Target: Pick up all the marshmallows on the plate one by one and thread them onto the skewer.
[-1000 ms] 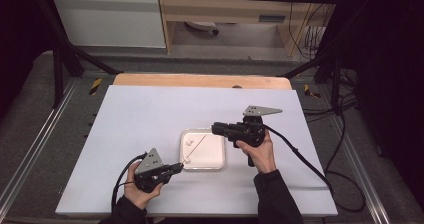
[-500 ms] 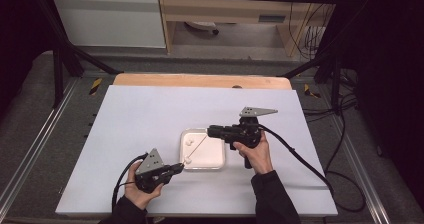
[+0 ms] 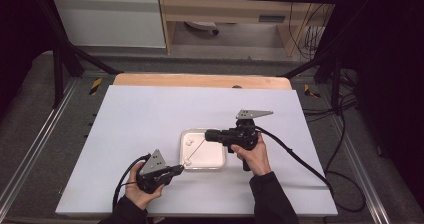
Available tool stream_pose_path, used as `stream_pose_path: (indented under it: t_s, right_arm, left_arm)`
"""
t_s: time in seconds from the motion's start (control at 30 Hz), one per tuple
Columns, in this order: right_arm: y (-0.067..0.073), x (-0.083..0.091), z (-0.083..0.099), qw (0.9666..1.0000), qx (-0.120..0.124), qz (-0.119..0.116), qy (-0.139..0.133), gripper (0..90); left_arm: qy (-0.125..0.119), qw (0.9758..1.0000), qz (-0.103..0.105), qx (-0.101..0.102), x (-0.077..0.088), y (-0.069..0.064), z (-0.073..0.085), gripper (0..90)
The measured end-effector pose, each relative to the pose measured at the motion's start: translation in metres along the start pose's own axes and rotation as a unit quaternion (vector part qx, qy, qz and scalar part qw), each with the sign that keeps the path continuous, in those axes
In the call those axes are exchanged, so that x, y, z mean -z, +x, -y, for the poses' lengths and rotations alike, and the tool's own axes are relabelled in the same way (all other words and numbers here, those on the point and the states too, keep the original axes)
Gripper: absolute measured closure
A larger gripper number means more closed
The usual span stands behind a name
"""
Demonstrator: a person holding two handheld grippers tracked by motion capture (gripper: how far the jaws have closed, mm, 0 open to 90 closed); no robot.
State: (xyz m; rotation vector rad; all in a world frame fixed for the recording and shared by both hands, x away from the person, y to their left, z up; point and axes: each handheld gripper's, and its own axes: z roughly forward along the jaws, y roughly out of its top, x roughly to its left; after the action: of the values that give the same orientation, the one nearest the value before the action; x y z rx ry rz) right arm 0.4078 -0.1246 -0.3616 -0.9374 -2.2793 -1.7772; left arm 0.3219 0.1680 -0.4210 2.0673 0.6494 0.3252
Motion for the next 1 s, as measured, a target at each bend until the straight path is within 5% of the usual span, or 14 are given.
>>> stream_pose_path:
  t_s: [1.0]
  right_arm:
    - [0.004, -0.016, 0.014, 0.9996, -0.013, -0.023, -0.012, 80.7]
  left_arm:
    - [0.008, 0.9998, -0.016, 0.01, -0.001, -0.002, 0.001, 89.1]
